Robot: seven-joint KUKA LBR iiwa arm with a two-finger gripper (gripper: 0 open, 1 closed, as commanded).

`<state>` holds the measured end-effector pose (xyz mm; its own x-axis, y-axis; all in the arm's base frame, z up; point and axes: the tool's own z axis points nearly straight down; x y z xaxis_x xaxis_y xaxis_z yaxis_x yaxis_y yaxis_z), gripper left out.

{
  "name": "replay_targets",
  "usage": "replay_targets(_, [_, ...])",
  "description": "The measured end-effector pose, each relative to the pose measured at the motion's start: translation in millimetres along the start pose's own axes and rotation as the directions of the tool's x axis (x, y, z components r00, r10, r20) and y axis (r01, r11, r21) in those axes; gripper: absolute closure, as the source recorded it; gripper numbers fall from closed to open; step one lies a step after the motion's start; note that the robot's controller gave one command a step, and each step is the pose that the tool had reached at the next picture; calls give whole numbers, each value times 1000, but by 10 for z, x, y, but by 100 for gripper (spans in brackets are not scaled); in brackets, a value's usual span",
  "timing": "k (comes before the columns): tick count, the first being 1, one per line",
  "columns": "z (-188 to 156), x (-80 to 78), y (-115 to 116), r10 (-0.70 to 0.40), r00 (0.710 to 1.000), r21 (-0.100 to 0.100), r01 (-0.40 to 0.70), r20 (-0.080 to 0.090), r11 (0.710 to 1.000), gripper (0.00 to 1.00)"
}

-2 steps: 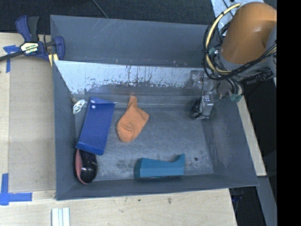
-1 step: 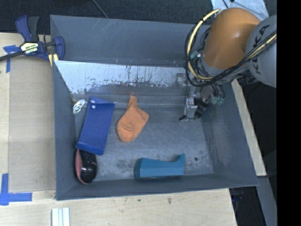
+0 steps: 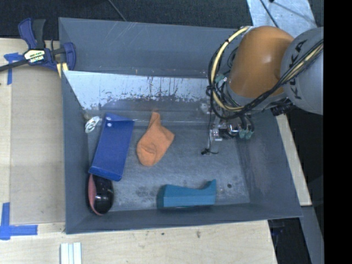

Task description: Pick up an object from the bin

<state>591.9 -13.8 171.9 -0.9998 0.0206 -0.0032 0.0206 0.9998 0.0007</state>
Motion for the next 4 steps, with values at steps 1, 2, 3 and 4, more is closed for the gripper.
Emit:
replay_targets(1, [146, -141, 573, -66, 998, 1, 66, 2, 998, 0])
replay_targets(2, [470, -125, 680, -45, 999, -5, 45, 1, 999, 0])
replay_targets(3, [1003, -65, 813, -68, 998, 0, 68, 4, 998, 100])
replay_targets(4, [1003, -65, 813, -68, 998, 0, 68, 4, 998, 100])
